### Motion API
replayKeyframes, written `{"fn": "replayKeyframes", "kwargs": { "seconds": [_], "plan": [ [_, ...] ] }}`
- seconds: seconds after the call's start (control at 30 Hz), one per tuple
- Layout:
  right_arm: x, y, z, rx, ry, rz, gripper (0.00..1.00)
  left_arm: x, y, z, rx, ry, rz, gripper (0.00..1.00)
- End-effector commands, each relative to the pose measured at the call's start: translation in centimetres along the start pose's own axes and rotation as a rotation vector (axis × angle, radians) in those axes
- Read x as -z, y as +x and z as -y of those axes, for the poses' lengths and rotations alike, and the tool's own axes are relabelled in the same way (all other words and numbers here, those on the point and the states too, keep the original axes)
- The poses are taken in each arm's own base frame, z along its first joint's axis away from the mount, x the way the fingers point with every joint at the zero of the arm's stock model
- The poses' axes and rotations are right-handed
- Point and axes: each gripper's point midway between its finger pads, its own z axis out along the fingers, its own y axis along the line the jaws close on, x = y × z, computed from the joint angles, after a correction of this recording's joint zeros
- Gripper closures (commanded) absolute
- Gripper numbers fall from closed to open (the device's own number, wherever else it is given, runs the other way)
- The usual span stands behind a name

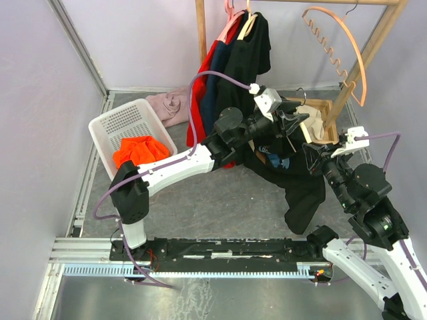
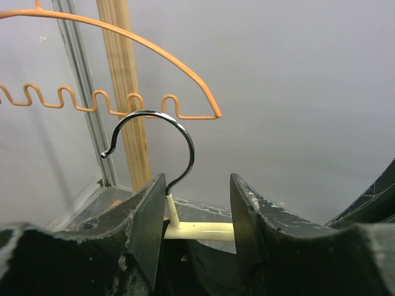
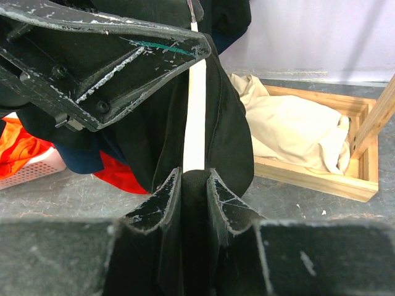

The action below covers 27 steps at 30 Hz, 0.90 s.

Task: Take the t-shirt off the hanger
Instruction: Remove the T-shirt from the clothesline.

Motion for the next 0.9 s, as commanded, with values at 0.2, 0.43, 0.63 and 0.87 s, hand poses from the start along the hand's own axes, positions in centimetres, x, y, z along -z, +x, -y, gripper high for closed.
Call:
{"fn": "replayKeyframes", "kwargs": {
  "seconds": [0.2,0.43,0.63,0.87],
  "plan": [
    [-0.4,-2.3,-1.0,-0.031,-0.039,0.086,0.99,-0.9,-6.3,2.6,-0.052,0.095,0.143,0.44],
    [-0.3,-2.3,-1.1,-0.031,-0.045,0.086,0.99,-1.1,-6.6,1.8,-0.081,0.065,0.145,0.4],
    [-0.4,-2.4,-1.2,-0.031,-0.052,0.085,0.99,-1.6,-6.1,2.0,-0.076,0.079,0.137,0.45],
    [-0.2,-2.5,-1.6,-0.037,-0.077,0.095,0.99,-2.4,-5.4,1.2,-0.071,0.055,0.113,0.46]
  ]
}}
